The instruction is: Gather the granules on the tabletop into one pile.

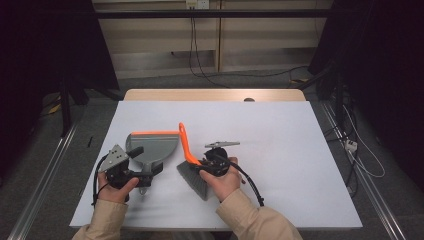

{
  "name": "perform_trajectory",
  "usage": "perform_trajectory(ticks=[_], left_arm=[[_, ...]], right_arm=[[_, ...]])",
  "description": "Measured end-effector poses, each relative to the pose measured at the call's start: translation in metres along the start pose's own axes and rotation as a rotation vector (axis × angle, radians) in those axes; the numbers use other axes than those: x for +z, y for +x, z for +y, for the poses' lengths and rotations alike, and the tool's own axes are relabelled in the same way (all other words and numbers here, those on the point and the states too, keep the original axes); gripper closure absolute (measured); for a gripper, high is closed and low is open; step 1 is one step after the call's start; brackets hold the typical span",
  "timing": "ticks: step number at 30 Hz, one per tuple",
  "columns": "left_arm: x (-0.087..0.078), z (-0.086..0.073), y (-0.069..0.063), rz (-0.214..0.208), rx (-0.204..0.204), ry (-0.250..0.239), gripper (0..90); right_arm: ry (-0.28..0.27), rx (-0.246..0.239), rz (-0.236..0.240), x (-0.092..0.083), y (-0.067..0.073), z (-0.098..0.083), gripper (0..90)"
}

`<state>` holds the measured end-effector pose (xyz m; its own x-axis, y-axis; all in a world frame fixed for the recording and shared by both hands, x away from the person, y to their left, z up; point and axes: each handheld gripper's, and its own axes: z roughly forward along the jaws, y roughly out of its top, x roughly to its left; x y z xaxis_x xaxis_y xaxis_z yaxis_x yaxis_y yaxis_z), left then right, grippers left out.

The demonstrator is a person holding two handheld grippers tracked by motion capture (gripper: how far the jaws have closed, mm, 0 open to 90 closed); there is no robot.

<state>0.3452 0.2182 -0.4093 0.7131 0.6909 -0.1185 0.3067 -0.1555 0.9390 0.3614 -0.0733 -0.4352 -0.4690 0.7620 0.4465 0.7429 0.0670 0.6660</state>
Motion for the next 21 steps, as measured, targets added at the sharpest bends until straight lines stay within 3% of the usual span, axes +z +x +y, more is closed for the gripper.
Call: perform_trajectory(ticks=[12, 21], left_arm=[[0.001, -0.001, -0.001, 0.002, 0.000, 0.005, 4.6], [0.002, 0.000, -0.001, 0.001, 0.001, 0.005, 4.6]], right_arm=[[-0.035, 0.050, -0.070, -0.025, -0.034, -0.003, 70.3], [-0.050, 0.061, -0.101, -0.039, -0.049, -0.007, 70.1]])
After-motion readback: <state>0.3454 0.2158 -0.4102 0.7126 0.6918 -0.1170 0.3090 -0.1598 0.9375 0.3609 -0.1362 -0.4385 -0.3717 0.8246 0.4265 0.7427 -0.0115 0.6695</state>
